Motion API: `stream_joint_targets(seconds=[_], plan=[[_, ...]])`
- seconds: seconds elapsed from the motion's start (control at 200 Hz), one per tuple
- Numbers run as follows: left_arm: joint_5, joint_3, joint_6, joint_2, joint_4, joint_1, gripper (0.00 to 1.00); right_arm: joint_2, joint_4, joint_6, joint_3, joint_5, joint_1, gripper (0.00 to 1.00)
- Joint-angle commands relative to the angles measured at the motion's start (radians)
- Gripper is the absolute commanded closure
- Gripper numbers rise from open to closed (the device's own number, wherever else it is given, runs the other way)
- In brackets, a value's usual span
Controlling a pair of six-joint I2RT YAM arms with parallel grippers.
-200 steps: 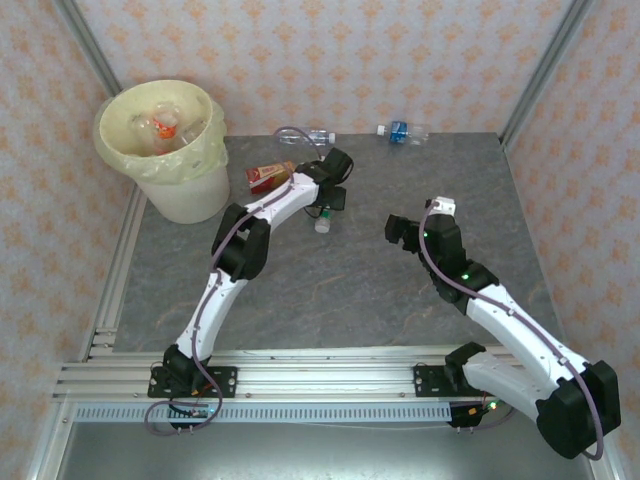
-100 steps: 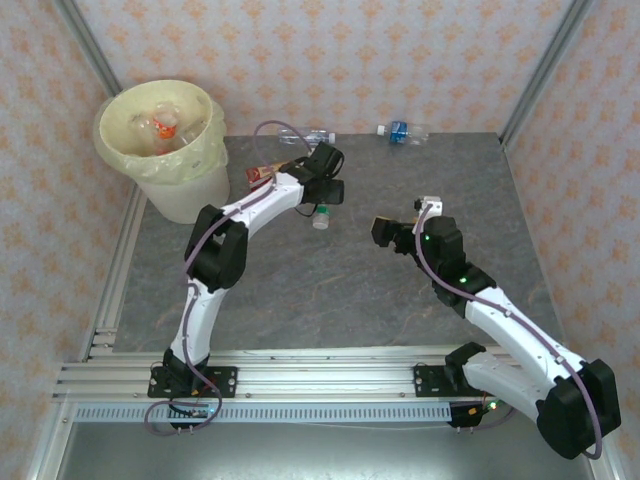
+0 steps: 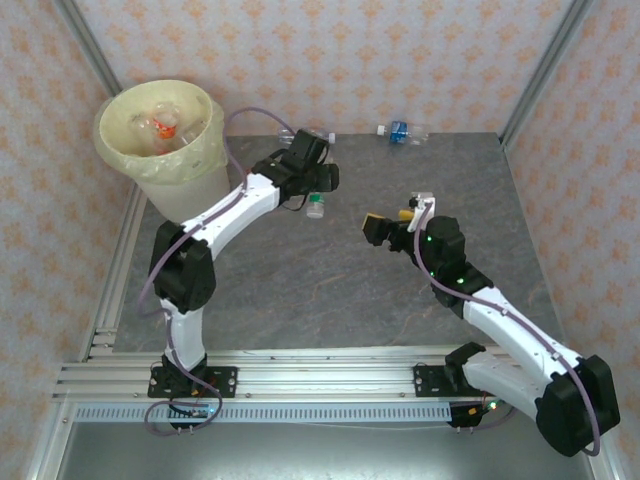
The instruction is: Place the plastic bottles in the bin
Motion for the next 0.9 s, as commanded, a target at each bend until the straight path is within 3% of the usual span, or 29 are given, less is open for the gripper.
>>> stream_joint_targets(seconds=[0.0,0.175,0.37,0.661,0.896], plan=[[-0.027,-0.013,-0.002,-0.114,0.019,0.000,0.53,0.024,0.065,0.006,0.005,-0.033,-0.003,0.01],[-0.088,-0.008,0.036,-0.242,-0.023,0.007,0.54,0.068,0.097,0.018,0.020,-0.042,-0.001,0.01],[-0.185,0.060,0.091,-0.330,-0.138,0.077,0.54,0.118,0.103,0.024,0.046,-0.049,-0.002,0.01],[-0.255,0.122,0.175,-0.417,-0.167,0.259,0.53,0.144,0.103,0.030,0.063,-0.044,0.000,0.01],[-0.255,0.218,0.252,-0.385,-0.190,0.425,0.52,0.144,0.077,0.026,0.075,-0.037,0.000,0.01]])
